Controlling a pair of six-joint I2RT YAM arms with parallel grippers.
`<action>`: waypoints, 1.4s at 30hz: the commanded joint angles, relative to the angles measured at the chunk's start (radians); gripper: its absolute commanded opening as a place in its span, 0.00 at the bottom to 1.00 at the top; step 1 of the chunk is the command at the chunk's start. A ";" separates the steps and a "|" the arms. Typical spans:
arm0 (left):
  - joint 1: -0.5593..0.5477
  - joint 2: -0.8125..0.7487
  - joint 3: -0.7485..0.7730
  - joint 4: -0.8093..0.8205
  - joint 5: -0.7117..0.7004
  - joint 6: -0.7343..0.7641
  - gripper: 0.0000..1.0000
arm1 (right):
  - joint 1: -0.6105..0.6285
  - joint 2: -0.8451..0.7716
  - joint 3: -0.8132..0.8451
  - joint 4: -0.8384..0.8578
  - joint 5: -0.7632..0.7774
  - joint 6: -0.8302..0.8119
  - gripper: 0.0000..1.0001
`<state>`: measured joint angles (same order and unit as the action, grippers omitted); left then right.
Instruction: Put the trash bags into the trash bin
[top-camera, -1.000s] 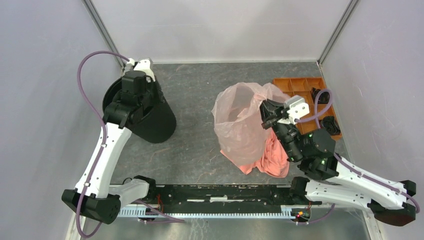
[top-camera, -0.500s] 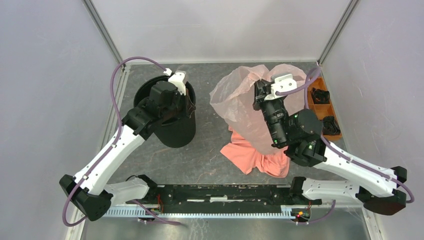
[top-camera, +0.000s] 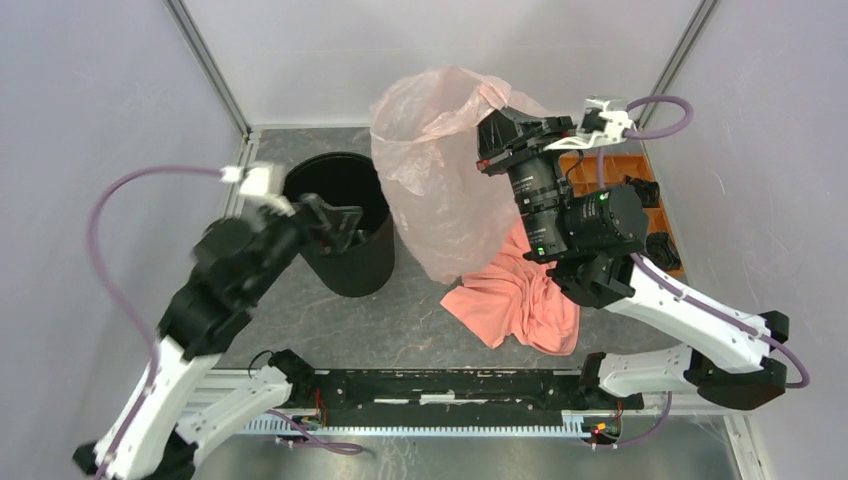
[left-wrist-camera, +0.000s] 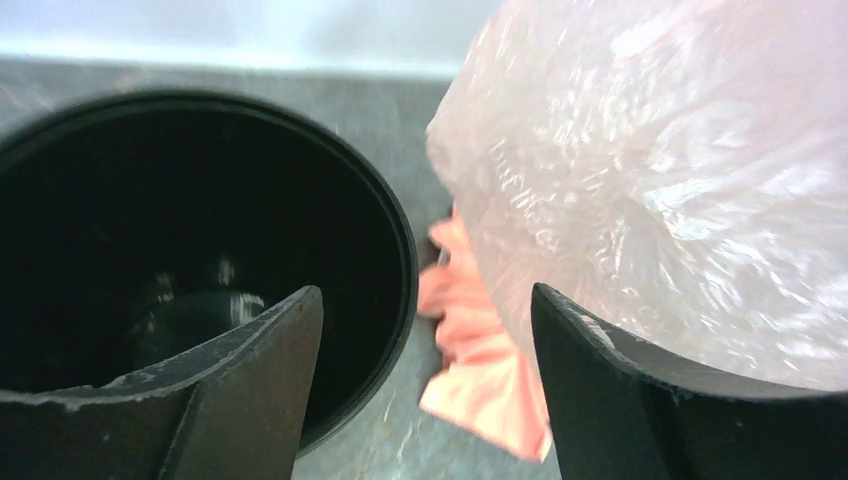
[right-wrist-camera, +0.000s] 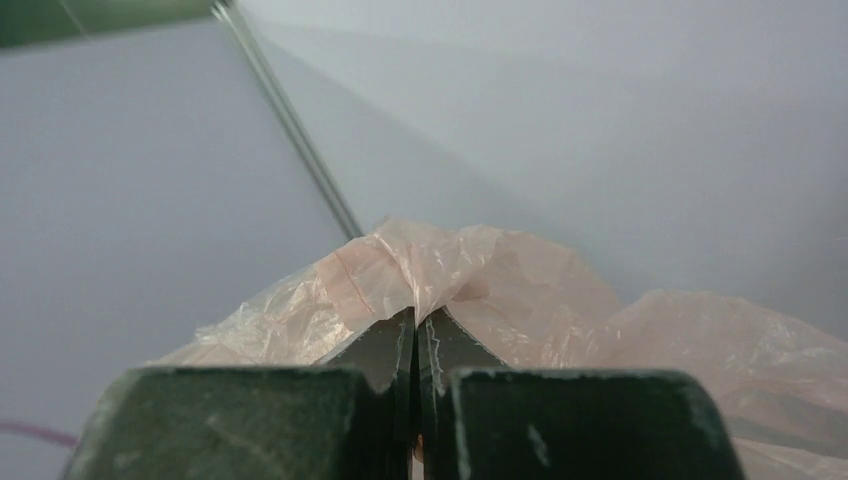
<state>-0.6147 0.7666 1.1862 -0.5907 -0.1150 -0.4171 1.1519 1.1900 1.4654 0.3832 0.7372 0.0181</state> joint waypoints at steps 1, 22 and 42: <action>-0.002 -0.210 -0.077 0.086 -0.250 -0.073 0.85 | 0.001 0.055 0.073 0.200 -0.099 0.398 0.01; 0.000 -0.526 -0.125 0.116 -0.263 -0.086 0.92 | -0.040 0.324 0.281 -0.168 0.374 0.785 0.01; -0.001 0.005 0.107 -0.052 0.023 -0.045 0.99 | -0.042 0.412 0.169 0.012 0.341 0.123 0.01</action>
<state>-0.6147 0.7425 1.3029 -0.6270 -0.2195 -0.4793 1.1103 1.6619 1.6691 0.3279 1.1141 0.2134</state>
